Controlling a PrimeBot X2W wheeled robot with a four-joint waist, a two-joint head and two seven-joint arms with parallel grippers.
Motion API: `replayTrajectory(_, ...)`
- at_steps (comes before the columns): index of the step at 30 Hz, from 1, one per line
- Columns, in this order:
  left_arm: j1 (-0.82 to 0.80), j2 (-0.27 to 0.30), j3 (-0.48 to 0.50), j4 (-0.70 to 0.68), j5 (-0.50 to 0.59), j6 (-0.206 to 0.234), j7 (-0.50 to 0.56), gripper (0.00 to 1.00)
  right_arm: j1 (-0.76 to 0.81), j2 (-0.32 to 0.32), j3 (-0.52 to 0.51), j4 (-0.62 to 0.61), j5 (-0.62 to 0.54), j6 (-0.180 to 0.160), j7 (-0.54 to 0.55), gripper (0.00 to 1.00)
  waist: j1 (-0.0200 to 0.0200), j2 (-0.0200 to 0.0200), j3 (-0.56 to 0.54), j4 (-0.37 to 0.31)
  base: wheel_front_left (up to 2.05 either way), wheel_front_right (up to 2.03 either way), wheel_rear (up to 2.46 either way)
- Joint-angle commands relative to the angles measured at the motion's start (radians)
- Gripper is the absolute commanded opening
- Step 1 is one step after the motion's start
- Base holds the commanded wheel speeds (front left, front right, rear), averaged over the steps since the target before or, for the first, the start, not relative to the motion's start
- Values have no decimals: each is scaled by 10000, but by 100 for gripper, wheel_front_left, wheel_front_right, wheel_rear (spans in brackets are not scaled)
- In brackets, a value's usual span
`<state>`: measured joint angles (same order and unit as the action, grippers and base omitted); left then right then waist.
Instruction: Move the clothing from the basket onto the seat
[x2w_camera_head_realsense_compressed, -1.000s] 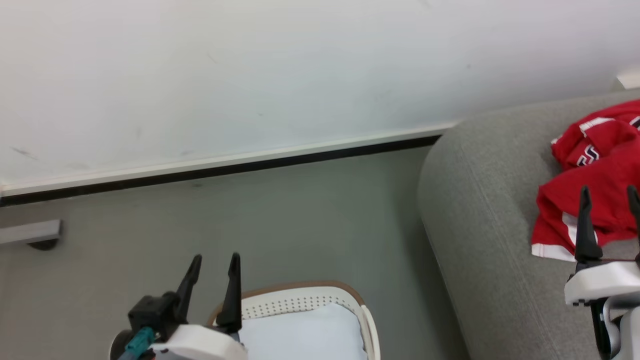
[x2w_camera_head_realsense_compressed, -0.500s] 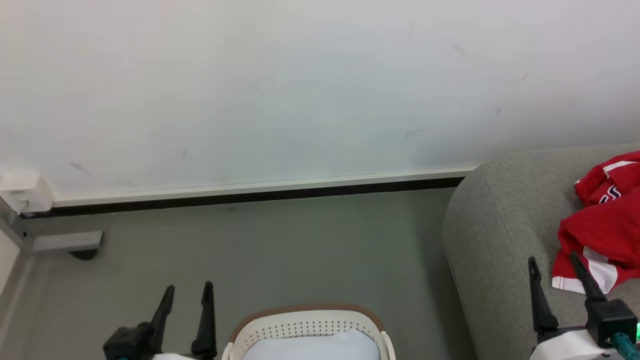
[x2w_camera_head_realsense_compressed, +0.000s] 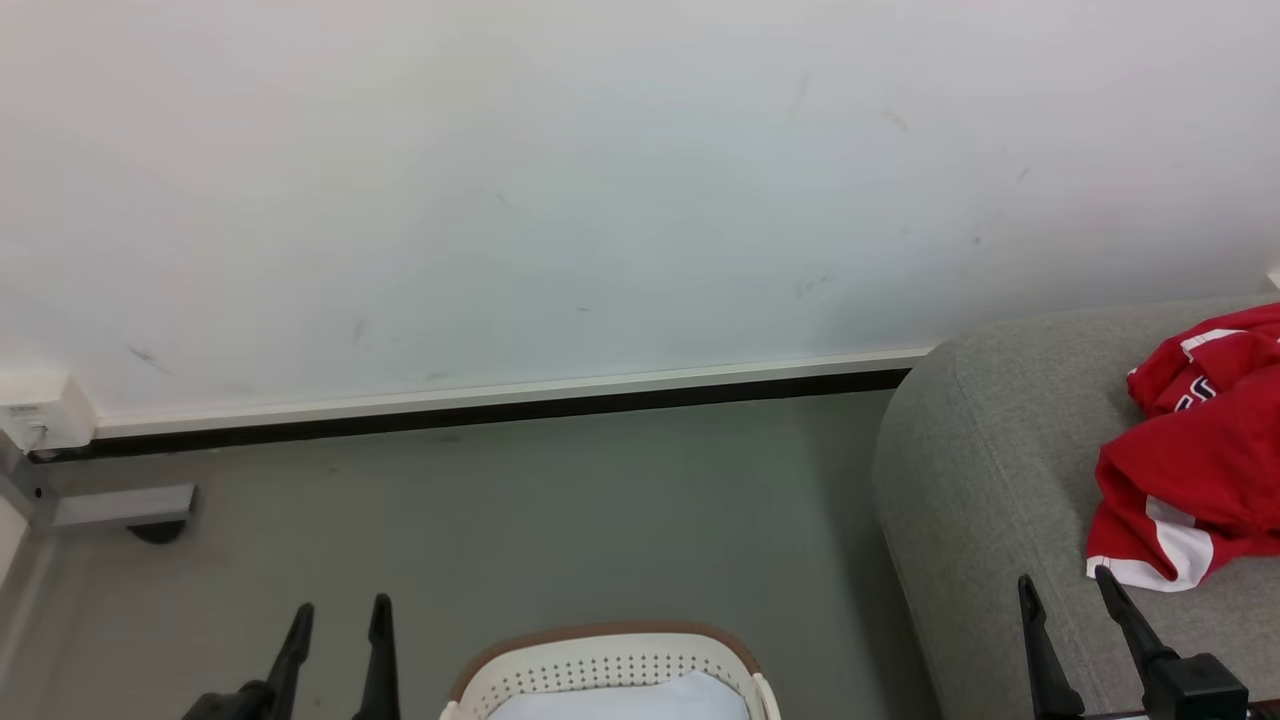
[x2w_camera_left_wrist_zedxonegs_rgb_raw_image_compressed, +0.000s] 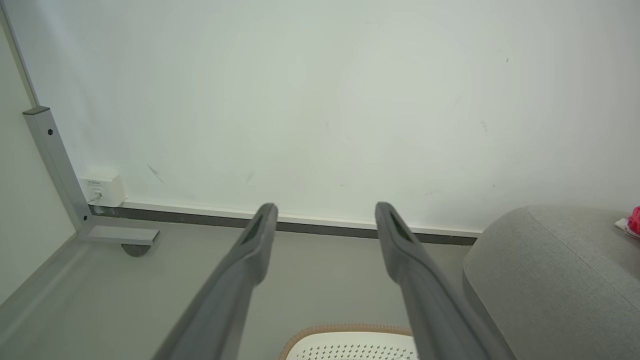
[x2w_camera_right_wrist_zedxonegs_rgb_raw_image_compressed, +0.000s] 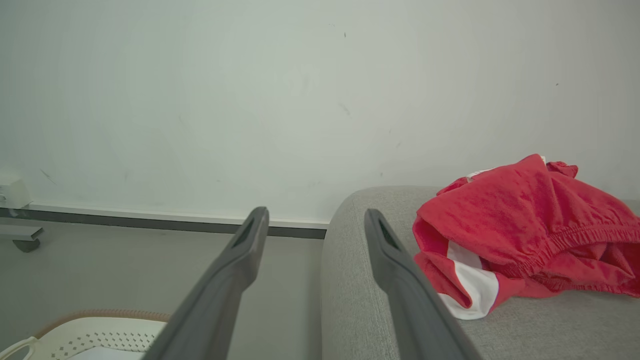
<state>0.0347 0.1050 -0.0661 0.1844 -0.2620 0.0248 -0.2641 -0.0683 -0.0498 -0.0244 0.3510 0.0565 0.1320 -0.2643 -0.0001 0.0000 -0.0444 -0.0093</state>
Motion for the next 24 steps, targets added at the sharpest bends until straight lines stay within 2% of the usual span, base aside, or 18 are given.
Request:
replayTrajectory(1,136,-61,95,41,129,-99,-4,100,148,-22,35,-27,87,-26,0,100,1,0,-1,-25,0,0,0)
replayTrajectory(13,1,-403,611,487,624,-730,-4,100,176,-21,174,44,220,-26,0,100,1,0,-2,-259,0,0,0)
replayTrajectory(24,-129,-489,802,649,905,-955,-4,100,116,-19,280,161,330,-26,0,100,1,0,27,-275,0,0,0)
